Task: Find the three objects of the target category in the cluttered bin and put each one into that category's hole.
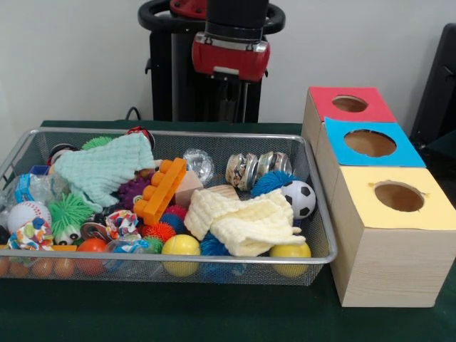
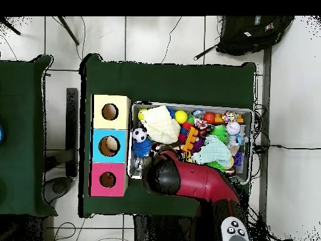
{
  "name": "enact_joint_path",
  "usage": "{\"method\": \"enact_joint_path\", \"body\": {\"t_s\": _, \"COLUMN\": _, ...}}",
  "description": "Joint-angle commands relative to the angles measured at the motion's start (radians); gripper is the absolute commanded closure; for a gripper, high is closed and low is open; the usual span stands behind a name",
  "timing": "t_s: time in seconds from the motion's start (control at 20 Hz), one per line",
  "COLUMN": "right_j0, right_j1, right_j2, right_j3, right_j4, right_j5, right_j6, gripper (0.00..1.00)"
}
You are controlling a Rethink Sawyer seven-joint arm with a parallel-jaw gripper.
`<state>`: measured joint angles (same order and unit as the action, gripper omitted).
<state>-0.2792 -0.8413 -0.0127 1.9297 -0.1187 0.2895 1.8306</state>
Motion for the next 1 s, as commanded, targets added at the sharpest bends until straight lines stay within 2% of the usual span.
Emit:
{"method": "enact_joint_path", "body": {"t_s": 0.05, "right_j0": -0.049, "right_j1": 0.074, "right_j2": 0.132, "right_j3": -0.107, "right_j4": -0.069, "right_j5": 0.105, "right_j6": -0.086, "gripper": 1.0}}
{"method": "enact_joint_path", "body": {"t_s": 0.7, "right_j0": -0.142, "right_j1": 0.064, "right_j2": 0.176, "right_j3": -0.104, "right_j4": -0.138, "right_j5": 0.11, "right_j6": -0.105, "gripper": 1.0}}
{"method": "enact_joint_path", "body": {"t_s": 1.0, "right_j0": -0.226, "right_j1": 0.056, "right_j2": 0.224, "right_j3": -0.114, "right_j4": -0.179, "right_j5": 0.137, "right_j6": -0.159, "gripper": 1.0}}
